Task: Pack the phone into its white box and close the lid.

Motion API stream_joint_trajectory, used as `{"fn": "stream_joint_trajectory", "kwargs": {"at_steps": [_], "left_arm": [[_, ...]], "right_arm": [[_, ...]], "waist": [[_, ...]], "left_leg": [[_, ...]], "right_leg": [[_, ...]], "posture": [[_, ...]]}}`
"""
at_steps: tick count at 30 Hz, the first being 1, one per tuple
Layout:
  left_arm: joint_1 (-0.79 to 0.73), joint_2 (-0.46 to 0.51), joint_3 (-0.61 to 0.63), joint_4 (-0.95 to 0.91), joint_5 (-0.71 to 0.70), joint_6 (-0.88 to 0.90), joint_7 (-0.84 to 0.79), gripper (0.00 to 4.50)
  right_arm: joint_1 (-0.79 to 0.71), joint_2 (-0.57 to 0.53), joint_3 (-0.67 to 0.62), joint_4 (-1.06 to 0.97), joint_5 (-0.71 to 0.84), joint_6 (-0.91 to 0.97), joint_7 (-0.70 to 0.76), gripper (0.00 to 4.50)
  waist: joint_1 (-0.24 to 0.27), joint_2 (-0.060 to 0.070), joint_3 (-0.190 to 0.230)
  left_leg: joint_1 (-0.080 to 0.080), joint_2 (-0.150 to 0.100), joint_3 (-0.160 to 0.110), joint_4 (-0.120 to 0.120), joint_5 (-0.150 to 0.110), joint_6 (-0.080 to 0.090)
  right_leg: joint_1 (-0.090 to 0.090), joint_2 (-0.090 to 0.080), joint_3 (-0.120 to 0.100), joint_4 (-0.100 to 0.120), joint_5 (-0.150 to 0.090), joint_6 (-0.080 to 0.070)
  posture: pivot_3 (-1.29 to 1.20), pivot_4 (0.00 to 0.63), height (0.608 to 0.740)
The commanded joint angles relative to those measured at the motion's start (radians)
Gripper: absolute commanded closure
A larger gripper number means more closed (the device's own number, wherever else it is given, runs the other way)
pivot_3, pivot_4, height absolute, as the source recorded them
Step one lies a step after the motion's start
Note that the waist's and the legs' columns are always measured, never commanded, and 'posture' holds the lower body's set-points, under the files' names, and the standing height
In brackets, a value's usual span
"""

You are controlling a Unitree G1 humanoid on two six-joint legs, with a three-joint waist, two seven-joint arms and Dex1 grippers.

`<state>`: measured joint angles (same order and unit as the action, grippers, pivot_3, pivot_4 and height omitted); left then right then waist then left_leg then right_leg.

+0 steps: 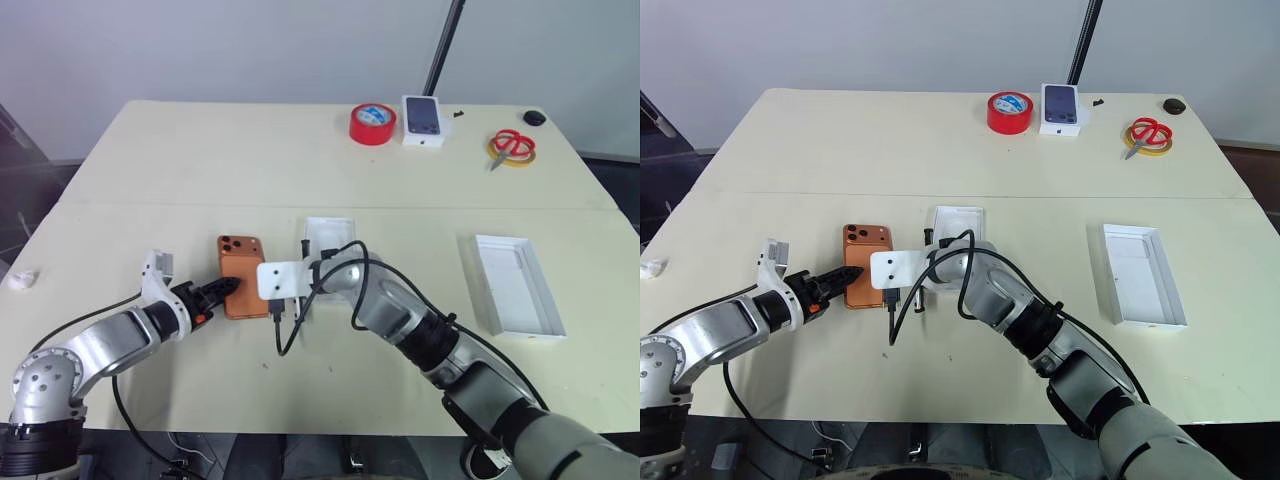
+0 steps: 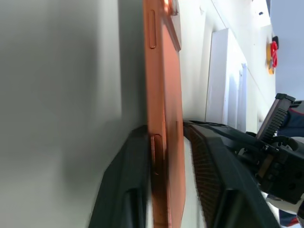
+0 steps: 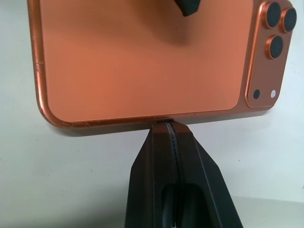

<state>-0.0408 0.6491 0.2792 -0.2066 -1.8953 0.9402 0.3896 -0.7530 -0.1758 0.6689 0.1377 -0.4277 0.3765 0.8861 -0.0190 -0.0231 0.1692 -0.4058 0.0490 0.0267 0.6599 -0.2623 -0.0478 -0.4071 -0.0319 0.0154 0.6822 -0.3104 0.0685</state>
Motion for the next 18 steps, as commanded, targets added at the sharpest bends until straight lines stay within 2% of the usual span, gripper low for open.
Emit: {"fn": "stream_joint_trajectory", "kwargs": {"at_steps": [1,3,6,7,8,12,18], "left_arm": [[0.01,0.009,0.011,-0.017,-0.056,-0.025,0.001,2.92],[0.019,0.008,0.012,-0.022,-0.072,-0.034,0.004,2.92],[0.028,-0.004,0.021,-0.026,-0.077,-0.052,0.006,3.8],[0.029,-0.009,0.025,-0.026,-0.077,-0.056,0.006,4.27],[0.03,-0.013,0.028,-0.026,-0.077,-0.06,0.006,4.46],[0.017,-0.029,0.039,-0.024,-0.077,-0.075,0.014,4.46],[-0.102,-0.089,0.051,-0.051,-0.077,-0.102,0.037,4.46]], "right_arm": [[0.008,0.015,0.016,-0.024,0.004,-0.004,0.01,4.5],[0.008,0.014,0.016,-0.026,0.003,-0.004,0.009,4.5],[0.001,0.008,0.01,-0.029,-0.001,-0.012,0.003,4.5],[-0.002,0.006,0.002,-0.032,0.002,-0.013,0.002,4.5],[-0.005,0.004,-0.007,-0.036,0.005,-0.011,0.0,4.5],[-0.018,-0.017,-0.083,-0.096,0.047,0.028,0.01,4.5],[0.002,-0.117,-0.275,-0.306,0.193,0.169,0.091,4.5]], "waist": [[0.0,0.0,0.0],[0.0,0.0,0.0],[0.0,0.0,0.0],[0.001,0.0,0.0],[0.001,0.0,0.0],[0.003,0.0,0.001],[0.011,-0.002,0.002]], "left_leg": [[0.0,0.0,0.0,0.0,0.0,0.0],[0.0,0.0,0.0,0.0,0.0,0.0],[0.0,0.0,0.0,0.0,0.0,0.0],[0.0,0.0,0.0,0.0,0.0,0.0],[0.0,0.0,0.0,0.0,0.0,0.0],[-0.001,0.0,0.0,0.0,0.0,0.0],[-0.003,-0.001,0.0,0.0,0.0,0.0]], "right_leg": [[0.0,0.0,0.0,0.0,0.0,0.0],[0.0,0.0,0.0,0.0,0.0,0.0],[0.0,0.0,0.0,0.0,0.0,0.0],[0.0,0.0,0.0,0.0,0.0,0.0],[0.0,0.0,0.0,0.0,0.0,0.0],[-0.001,0.0,0.0,0.0,0.0,0.0],[-0.001,-0.001,-0.001,-0.001,0.0,0.0]], "posture": [[0.0,0.15,0.732],[0.0,0.15,0.732],[0.0,0.15,0.732],[0.0,0.15,0.732],[0.0,0.15,0.732],[0.0,0.15,0.732],[0.0,0.15,0.732]]}}
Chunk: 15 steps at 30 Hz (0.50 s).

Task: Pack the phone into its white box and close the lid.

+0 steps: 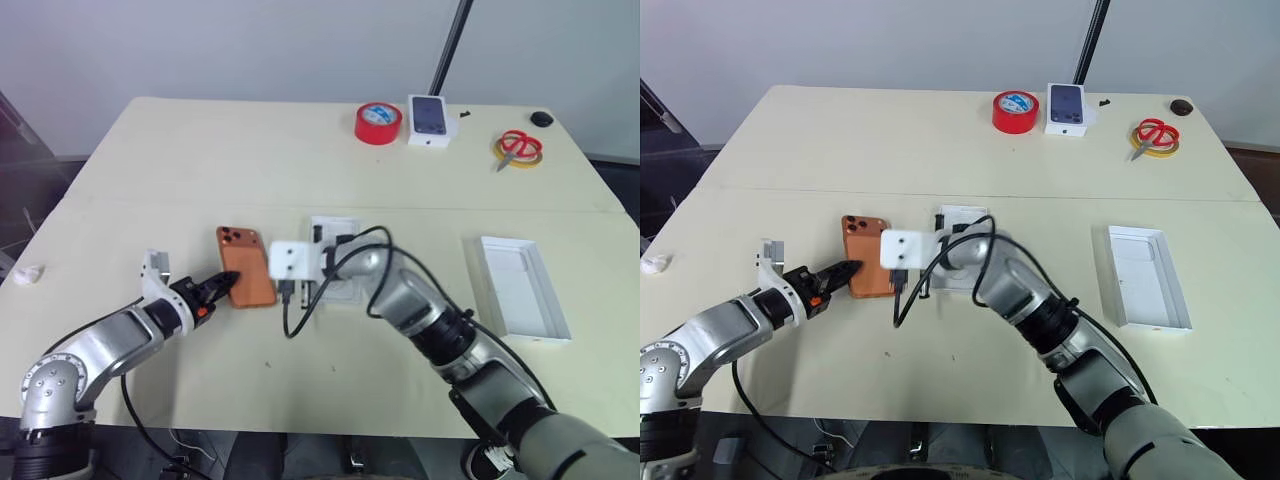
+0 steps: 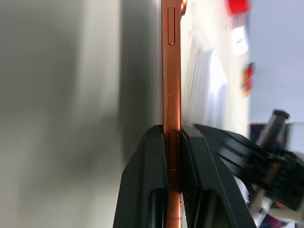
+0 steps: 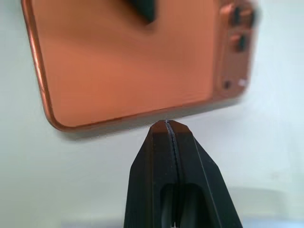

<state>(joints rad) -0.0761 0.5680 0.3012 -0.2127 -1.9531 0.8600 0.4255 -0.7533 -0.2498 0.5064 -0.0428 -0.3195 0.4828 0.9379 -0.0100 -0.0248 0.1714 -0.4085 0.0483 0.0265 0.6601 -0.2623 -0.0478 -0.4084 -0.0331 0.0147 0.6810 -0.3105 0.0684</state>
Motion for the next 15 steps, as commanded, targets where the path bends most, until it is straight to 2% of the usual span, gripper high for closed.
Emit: {"fn": "stream_joint_trajectory", "kwargs": {"at_steps": [1,6,10,15], "left_arm": [[-0.099,-0.014,0.01,-0.047,-0.019,-0.023,0.009,4.46],[-0.218,-0.07,-0.102,-0.004,-0.008,-0.032,0.019,4.46],[-0.313,-0.151,-0.205,0.075,0.09,-0.005,-0.028,4.46],[-0.364,-0.206,-0.256,0.174,0.179,0.037,-0.09,4.46]], "right_arm": [[0.017,-0.075,-0.166,-0.163,0.123,0.093,0.054,4.5],[0.123,-0.182,-0.344,-0.233,0.268,0.16,0.065,4.5],[0.24,-0.266,-0.465,-0.253,0.348,0.175,0.052,4.5],[0.337,-0.351,-0.539,-0.275,0.407,0.166,0.036,4.5]], "waist": [[0.002,-0.001,0.0],[0.005,-0.001,0.001],[-0.001,-0.001,0.001],[-0.005,-0.001,0.001]], "left_leg": [[0.0,0.0,0.0,0.0,0.0,0.0],[0.0,-0.001,-0.001,0.0,0.0,0.0],[0.0,-0.001,0.0,0.0,0.0,0.001],[0.0,-0.002,0.0,0.0,0.0,0.001]], "right_leg": [[0.0,0.0,0.0,0.0,0.0,0.0],[0.002,0.0,-0.001,-0.003,0.0,0.0],[0.002,0.002,0.0,-0.003,0.0,0.001],[0.001,0.006,0.001,-0.002,0.0,0.0]], "posture": [[0.0,0.15,0.732],[0.0,0.15,0.732],[0.0,0.15,0.732],[0.0,0.15,0.732]]}}
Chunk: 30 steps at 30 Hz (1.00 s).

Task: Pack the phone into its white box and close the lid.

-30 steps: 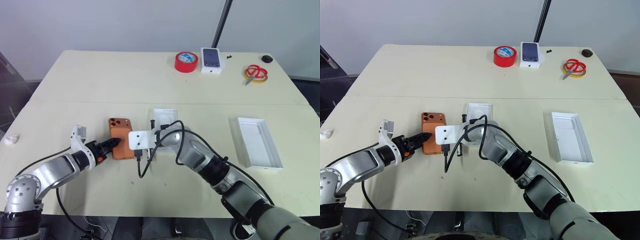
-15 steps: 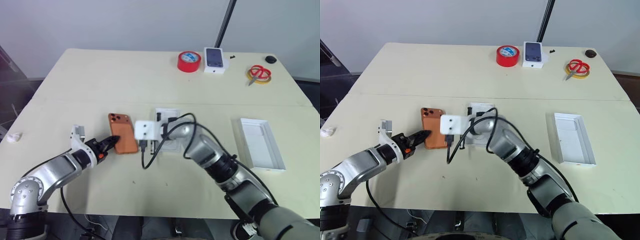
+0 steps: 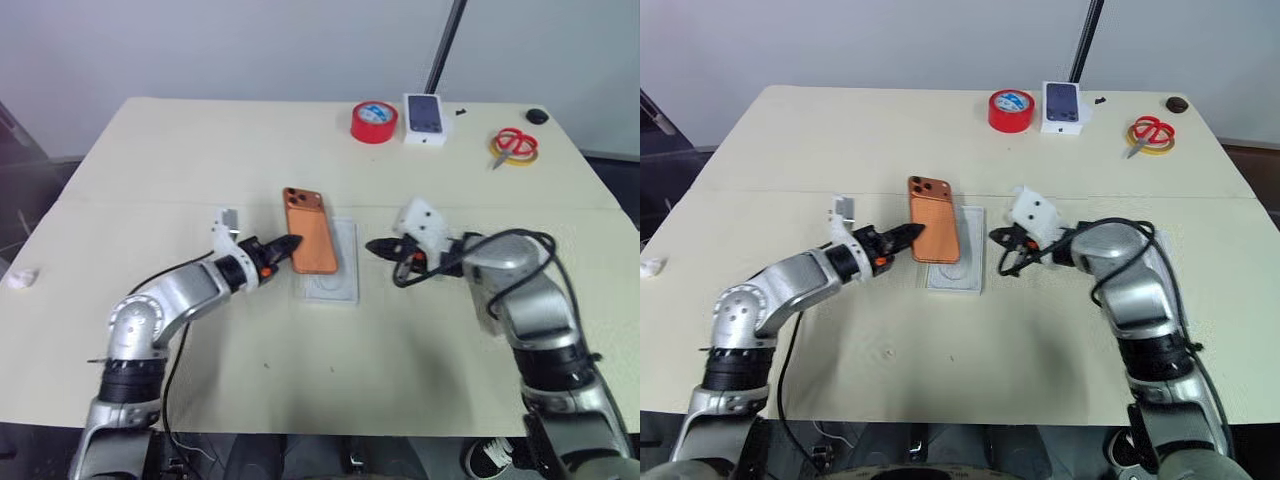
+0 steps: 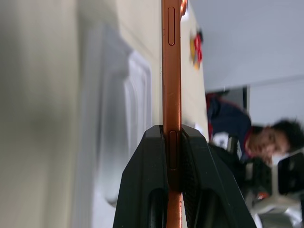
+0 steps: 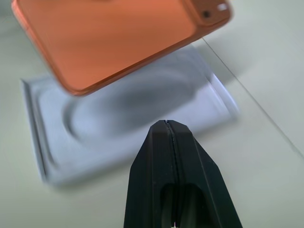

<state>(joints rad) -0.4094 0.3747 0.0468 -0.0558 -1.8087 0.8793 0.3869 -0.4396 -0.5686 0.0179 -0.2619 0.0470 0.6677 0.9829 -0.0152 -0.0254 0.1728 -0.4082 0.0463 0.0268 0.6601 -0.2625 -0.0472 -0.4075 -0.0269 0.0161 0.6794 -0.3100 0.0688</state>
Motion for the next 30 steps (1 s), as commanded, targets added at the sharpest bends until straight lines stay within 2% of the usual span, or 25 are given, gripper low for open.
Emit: {"fn": "stream_joint_trajectory", "kwargs": {"at_steps": [1,11,21,26,30], "left_arm": [[-0.039,-0.024,-0.007,0.034,0.05,0.027,-0.06,4.46],[-0.098,-0.084,-0.01,0.13,0.155,0.125,-0.127,4.46],[-0.069,-0.091,0.032,0.095,0.152,0.172,-0.109,4.46],[-0.043,-0.081,0.053,0.063,0.131,0.185,-0.086,2.32],[-0.027,-0.053,0.078,0.017,0.081,0.182,-0.062,0.38]], "right_arm": [[0.04,-0.049,-0.062,-0.061,0.048,-0.017,-0.016,4.5],[0.084,-0.125,-0.076,-0.049,0.088,-0.024,-0.078,4.5],[0.061,-0.139,-0.034,-0.001,0.096,-0.067,-0.099,4.5],[0.044,-0.142,-0.012,0.025,0.093,-0.088,-0.1,4.5],[0.036,-0.144,-0.002,0.036,0.094,-0.097,-0.104,4.5]], "waist": [[0.0,0.0,0.0],[0.004,0.0,0.0],[0.003,0.0,0.0],[0.004,0.0,0.0],[0.002,0.0,0.0]], "left_leg": [[0.0,0.0,0.0,0.0,0.0,0.0],[0.0,0.0,0.0,0.001,0.0,0.0],[0.0,0.0,0.0,0.001,0.0,0.0],[0.0,0.0,0.0,0.001,0.0,0.0],[0.0,0.001,0.0,0.001,0.0,0.0]], "right_leg": [[0.0,0.001,0.0,0.0,0.0,0.0],[0.0,0.0,0.0,0.001,0.0,0.0],[0.0,0.0,0.0,0.001,0.0,0.0],[0.0,0.0,0.0,0.001,0.0,0.0],[0.0,0.0,0.0,0.001,0.0,0.0]], "posture": [[0.0,0.15,0.732],[0.0,0.15,0.732],[0.0,0.15,0.732],[0.0,0.15,0.732],[0.0,0.15,0.732]]}}
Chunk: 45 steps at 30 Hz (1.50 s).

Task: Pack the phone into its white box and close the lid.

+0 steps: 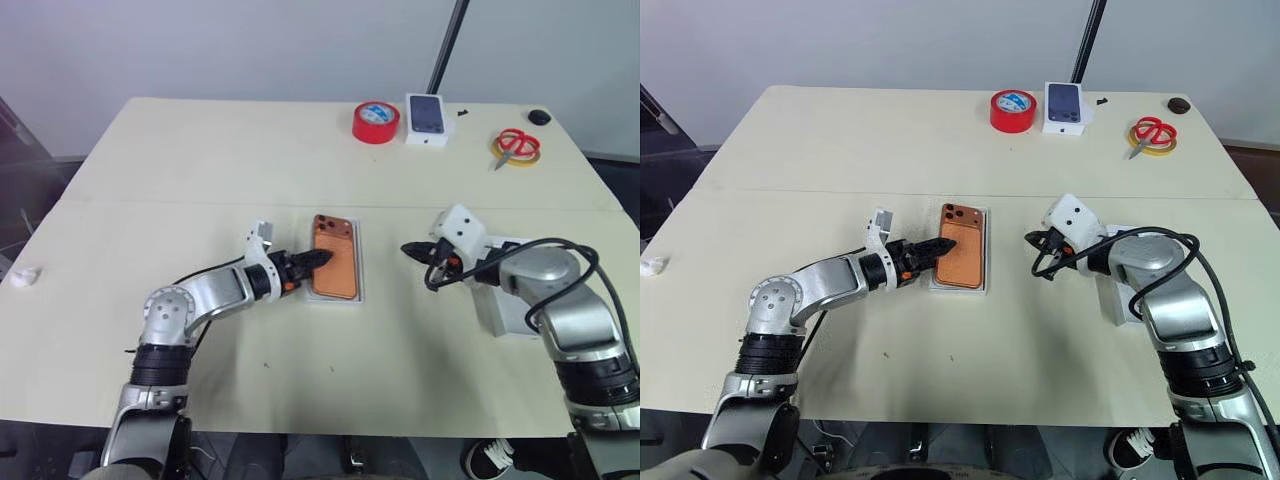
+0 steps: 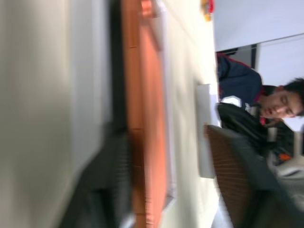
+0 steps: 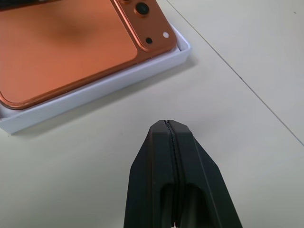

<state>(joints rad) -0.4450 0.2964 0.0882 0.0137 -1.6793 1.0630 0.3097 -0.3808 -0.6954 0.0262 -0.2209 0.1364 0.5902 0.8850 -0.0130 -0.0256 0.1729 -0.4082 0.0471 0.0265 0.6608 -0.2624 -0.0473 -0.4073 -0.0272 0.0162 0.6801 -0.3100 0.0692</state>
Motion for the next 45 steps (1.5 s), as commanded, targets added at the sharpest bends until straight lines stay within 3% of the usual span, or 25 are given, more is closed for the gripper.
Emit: {"fn": "stream_joint_trajectory", "kwargs": {"at_steps": [1,7,8,12,16,17,26,32,45], "left_arm": [[0.013,0.037,0.045,-0.067,-0.069,-0.003,0.021,0.38],[0.044,0.182,0.099,-0.128,-0.081,-0.003,-0.002,0.38],[0.047,0.214,0.102,-0.133,-0.043,0.0,-0.025,0.6],[0.065,0.351,0.036,-0.16,0.227,0.009,-0.183,2.14],[0.042,0.346,-0.038,-0.17,0.393,-0.014,-0.291,4.33],[0.018,0.333,-0.08,-0.163,0.451,-0.019,-0.32,4.43],[-0.196,0.202,-0.351,-0.012,0.856,-0.084,-0.565,4.43],[-0.262,0.143,-0.455,0.02,0.983,-0.051,-0.729,4.43],[-0.319,-0.147,-0.519,0.06,1.116,0.013,-0.82,4.43]], "right_arm": [[-0.025,-0.017,-0.007,-0.003,0.004,-0.022,-0.007,4.5],[-0.043,-0.025,0.029,0.006,-0.018,-0.026,-0.011,4.5],[-0.047,-0.026,0.042,0.01,-0.028,-0.027,-0.015,4.5],[-0.086,-0.015,0.107,0.027,-0.078,-0.001,-0.051,4.5],[-0.129,-0.004,0.181,0.049,-0.136,0.013,-0.072,4.5],[-0.145,0.013,0.207,0.052,-0.152,0.021,-0.083,4.5],[-0.218,0.105,0.366,0.141,-0.279,0.017,-0.137,4.5],[-0.21,0.107,0.366,0.1,-0.284,0.029,-0.111,4.5],[0.072,-0.194,0.166,-0.166,-0.229,0.07,0.026,4.5]], "waist": [[0.0,0.0,0.0],[0.0,0.0,0.0],[0.001,0.0,0.0],[0.0,0.001,0.001],[0.005,0.001,0.001],[0.005,0.001,0.001],[0.002,0.0,0.001],[0.001,0.001,0.001],[0.036,0.001,0.001]], "left_leg": [[0.0,0.0,0.0,0.0,0.0,0.0],[0.0,0.001,0.0,0.0,0.0,0.0],[0.0,0.0,0.0,0.0,0.0,0.0],[0.0,-0.001,0.001,0.0,0.0,0.0],[0.0,-0.001,0.001,0.0,0.0,0.0],[0.0,-0.001,0.001,0.0,0.0,0.0],[-0.001,-0.002,0.001,0.0,0.0,0.0],[-0.001,-0.002,0.001,0.0,0.0,0.0],[-0.003,-0.005,0.0,0.003,-0.002,0.004]], "right_leg": [[0.0,0.0,0.0,0.0,0.0,0.0],[0.0,0.0,0.0,0.0,0.0,0.0],[0.0,0.0,0.0,0.0,0.0,0.0],[0.0,0.0,0.0,0.0,0.0,0.0],[-0.001,0.0,0.0,0.0,0.0,0.0],[-0.001,0.0,0.0,0.0,0.0,0.0],[-0.001,0.0,0.0,-0.001,0.0,0.0],[-0.001,0.0,0.0,0.0,0.0,0.0],[0.002,-0.002,0.0,-0.003,-0.001,0.001]], "posture": [[0.0,0.15,0.732],[0.0,0.15,0.732],[0.0,0.15,0.732],[0.0,0.15,0.732],[0.0,0.15,0.732],[0.0,0.15,0.732],[0.0,0.15,0.732],[0.0,0.15,0.732],[0.0,0.15,0.732]]}}
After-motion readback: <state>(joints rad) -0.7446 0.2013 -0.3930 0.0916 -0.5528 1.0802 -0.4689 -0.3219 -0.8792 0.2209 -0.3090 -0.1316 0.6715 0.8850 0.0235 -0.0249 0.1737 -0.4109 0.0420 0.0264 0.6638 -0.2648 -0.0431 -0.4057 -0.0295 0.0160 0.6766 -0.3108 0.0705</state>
